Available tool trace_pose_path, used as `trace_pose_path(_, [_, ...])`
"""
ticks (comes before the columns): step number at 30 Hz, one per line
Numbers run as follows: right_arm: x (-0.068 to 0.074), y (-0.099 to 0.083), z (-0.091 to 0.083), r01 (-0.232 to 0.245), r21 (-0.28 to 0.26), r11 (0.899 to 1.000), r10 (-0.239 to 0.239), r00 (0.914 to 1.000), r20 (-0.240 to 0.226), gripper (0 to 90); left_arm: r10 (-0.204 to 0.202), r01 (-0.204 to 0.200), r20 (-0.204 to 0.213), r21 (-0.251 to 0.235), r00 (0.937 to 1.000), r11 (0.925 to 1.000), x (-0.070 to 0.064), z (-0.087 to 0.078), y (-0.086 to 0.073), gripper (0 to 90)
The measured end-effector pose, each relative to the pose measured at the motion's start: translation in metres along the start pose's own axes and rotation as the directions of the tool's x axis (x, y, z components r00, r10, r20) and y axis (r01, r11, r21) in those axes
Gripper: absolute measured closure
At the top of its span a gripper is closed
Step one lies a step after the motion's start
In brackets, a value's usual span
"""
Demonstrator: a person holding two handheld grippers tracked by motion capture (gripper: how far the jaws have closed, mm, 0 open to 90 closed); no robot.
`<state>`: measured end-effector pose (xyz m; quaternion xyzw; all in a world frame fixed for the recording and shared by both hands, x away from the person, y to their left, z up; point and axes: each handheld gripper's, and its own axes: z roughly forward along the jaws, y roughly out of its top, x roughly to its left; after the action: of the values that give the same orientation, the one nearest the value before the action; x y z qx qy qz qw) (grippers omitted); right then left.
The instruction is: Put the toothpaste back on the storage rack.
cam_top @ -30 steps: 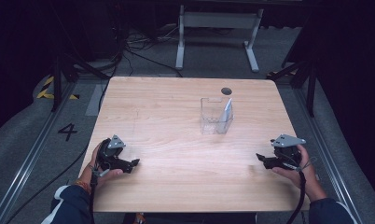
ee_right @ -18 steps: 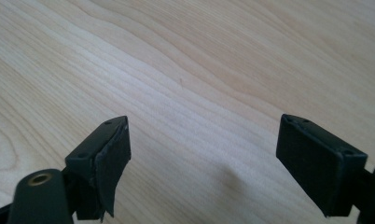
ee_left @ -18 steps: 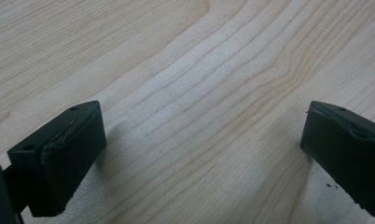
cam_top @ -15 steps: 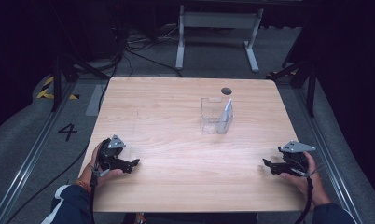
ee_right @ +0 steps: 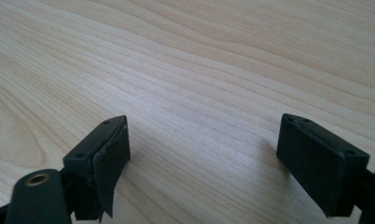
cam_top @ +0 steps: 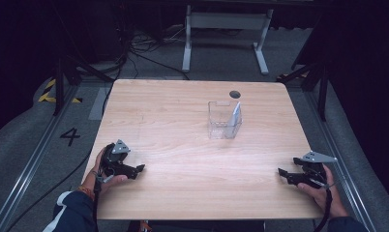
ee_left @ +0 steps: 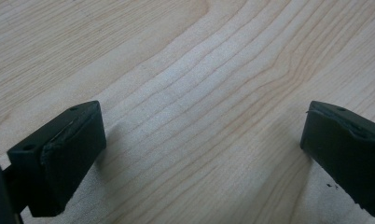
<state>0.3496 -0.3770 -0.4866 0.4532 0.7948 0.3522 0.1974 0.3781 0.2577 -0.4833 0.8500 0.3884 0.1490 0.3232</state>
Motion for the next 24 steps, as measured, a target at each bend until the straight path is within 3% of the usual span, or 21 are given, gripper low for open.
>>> trace_pose_path(24, [0.0035, 0.0005, 0.0006, -0.032, -0.002, 0.999, 0.032, 0.9990, 0.030, 17.1, -0.014, 0.014, -0.002, 0.002, 0.9999, 0.9999, -0.0013, -0.0002, -0.0003, 0.6])
